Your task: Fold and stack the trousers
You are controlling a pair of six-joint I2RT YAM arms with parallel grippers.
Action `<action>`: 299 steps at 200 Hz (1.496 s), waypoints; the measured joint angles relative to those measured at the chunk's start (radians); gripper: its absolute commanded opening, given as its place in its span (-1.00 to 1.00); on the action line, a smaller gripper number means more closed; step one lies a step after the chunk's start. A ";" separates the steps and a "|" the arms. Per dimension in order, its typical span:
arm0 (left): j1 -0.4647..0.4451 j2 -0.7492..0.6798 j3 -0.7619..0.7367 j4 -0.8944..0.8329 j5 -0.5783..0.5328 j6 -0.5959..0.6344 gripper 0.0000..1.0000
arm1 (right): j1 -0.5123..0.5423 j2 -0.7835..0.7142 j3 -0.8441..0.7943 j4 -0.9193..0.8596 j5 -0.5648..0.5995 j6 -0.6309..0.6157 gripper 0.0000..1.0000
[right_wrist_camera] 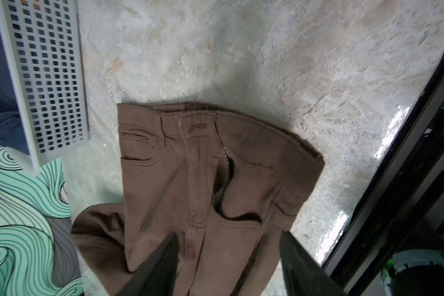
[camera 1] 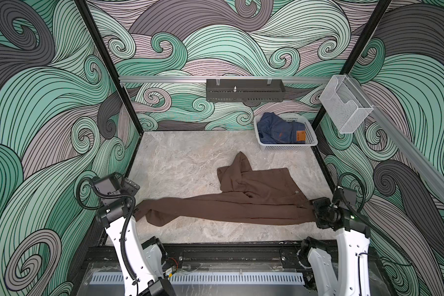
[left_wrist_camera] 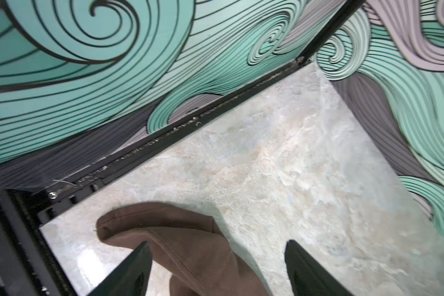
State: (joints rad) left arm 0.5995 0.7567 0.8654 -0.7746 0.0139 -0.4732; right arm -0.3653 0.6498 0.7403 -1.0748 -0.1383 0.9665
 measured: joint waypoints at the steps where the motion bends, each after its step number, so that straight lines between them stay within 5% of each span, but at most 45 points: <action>1: 0.000 -0.001 0.001 -0.001 0.000 -0.001 0.68 | 0.000 0.000 0.002 -0.001 0.000 -0.001 0.56; 22: -0.006 0.005 0.033 -0.023 0.092 -0.027 0.68 | 0.020 0.003 0.064 -0.045 -0.016 0.002 0.81; 69: -0.076 0.060 0.100 -0.025 0.250 -0.097 0.61 | 0.055 0.000 0.144 -0.069 -0.095 0.038 0.71; 120: -0.521 0.220 0.143 0.080 0.249 -0.168 0.62 | 0.204 0.084 0.109 0.074 -0.185 0.104 0.57; 165: -0.760 0.529 0.263 0.197 0.215 -0.173 0.63 | 0.366 0.364 0.089 0.327 -0.181 0.125 0.42; 210: -0.876 0.901 0.544 0.223 0.243 -0.137 0.49 | 0.401 0.614 0.101 0.528 -0.166 0.121 0.36; 299: -1.015 1.551 1.289 0.052 0.415 0.040 0.57 | 0.401 0.920 0.179 0.688 -0.120 0.081 0.35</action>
State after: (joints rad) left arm -0.4160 2.3074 2.1548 -0.7223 0.4290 -0.4332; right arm 0.0353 1.5700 0.9188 -0.3866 -0.2581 1.0477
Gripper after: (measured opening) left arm 0.786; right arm 0.678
